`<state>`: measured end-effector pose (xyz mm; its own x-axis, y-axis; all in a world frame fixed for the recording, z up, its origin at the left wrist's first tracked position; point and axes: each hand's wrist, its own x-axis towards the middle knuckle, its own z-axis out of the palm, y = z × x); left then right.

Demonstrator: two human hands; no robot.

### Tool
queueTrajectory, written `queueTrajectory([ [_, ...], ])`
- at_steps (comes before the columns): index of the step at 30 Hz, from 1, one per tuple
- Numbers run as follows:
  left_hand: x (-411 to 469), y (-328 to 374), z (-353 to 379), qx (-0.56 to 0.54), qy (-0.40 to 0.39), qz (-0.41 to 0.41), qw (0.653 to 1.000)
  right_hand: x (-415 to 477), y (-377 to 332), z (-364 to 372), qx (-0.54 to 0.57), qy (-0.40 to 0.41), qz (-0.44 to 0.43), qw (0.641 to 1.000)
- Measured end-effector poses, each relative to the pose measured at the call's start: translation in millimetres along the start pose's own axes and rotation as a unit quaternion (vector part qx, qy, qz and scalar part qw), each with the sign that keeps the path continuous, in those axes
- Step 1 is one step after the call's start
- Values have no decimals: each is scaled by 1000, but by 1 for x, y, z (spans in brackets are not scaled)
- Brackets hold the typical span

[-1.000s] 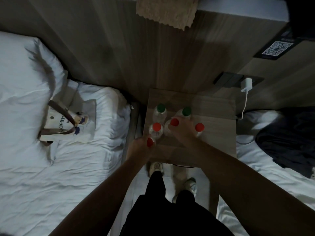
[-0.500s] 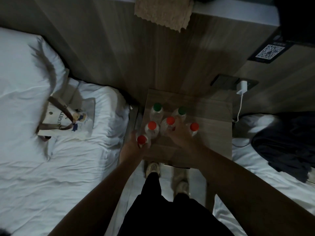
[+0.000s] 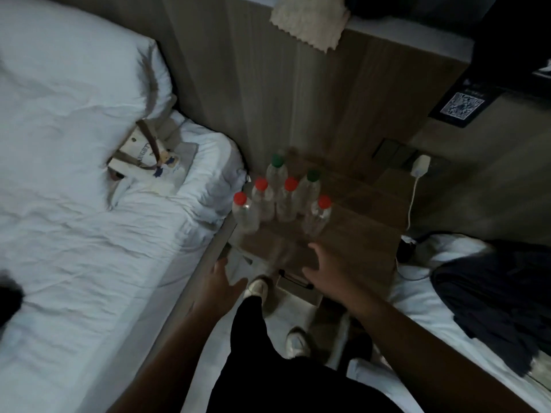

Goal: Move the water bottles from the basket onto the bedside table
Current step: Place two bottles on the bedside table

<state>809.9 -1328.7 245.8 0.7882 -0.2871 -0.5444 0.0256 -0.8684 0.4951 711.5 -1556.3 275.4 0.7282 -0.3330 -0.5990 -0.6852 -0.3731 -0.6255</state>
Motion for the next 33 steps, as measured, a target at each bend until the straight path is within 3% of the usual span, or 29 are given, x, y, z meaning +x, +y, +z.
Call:
queueTrajectory([
  [6, -91, -20, 18, -15, 62, -41, 997, -31, 41, 2, 11, -57, -5, 998],
  [12, -162, -48, 20, -34, 111, -99, 988, -55, 34, 30, -18, -58, -58, 997],
  [17, -211, -78, 18, -72, 166, -146, 973, -74, 18, 70, -115, -129, -107, 979],
  [25, -317, -153, 33, -148, 250, -217, 932, -133, -31, 173, -237, -198, -205, 929],
  [33, -453, -263, 59, -193, 297, -252, 901, -257, -47, 321, -242, -216, -262, 909],
])
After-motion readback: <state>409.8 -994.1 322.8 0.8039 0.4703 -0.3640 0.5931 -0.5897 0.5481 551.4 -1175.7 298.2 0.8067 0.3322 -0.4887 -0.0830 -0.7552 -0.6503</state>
